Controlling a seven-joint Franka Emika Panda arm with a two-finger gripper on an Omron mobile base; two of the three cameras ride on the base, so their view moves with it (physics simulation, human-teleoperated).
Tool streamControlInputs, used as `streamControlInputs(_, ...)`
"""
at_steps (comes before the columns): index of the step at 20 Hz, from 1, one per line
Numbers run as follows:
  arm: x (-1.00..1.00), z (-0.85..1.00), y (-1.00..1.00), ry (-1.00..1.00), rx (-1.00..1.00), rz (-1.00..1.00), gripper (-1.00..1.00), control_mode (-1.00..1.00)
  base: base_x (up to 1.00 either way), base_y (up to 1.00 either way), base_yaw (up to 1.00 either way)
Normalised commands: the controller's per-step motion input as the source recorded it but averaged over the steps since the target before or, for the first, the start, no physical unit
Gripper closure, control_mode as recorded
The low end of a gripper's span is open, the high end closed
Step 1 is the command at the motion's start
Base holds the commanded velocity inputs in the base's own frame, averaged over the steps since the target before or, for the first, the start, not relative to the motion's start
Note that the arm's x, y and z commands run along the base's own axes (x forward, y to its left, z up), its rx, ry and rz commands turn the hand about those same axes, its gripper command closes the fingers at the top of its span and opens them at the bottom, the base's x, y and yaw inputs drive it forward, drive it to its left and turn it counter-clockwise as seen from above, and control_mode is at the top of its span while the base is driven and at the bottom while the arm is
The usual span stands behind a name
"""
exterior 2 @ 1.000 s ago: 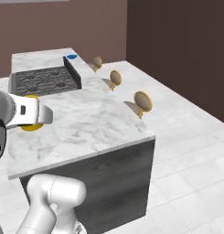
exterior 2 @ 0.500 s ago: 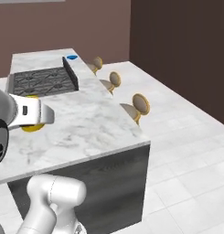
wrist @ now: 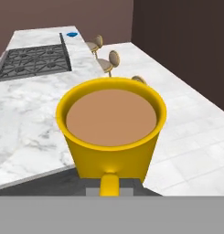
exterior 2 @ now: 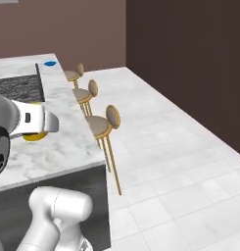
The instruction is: Pick the cup of tea, navigate to the dining table, and place it on the saucer.
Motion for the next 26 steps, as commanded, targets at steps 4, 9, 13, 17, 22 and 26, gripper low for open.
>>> streamControlInputs(4,0.0,0.0,0.0,0.0,0.0,0.0,1.0,1.0,0.06,-1.0,0.01)
streamControlInputs(9,0.0,0.0,0.0,0.0,0.0,0.0,1.0,1.0,0.26,-1.0,0.14)
streamControlInputs(13,0.0,0.0,0.0,0.0,0.0,0.0,1.0,1.0,0.36,-1.0,0.21)
streamControlInputs(17,0.0,0.0,0.0,0.0,0.0,0.0,1.0,1.0,0.49,-1.0,0.23)
streamControlInputs(22,0.0,0.0,0.0,0.0,0.0,0.0,1.0,1.0,0.51,-1.0,0.23)
streamControlInputs(26,0.0,0.0,0.0,0.0,0.0,0.0,1.0,1.0,0.64,-0.98,0.25)
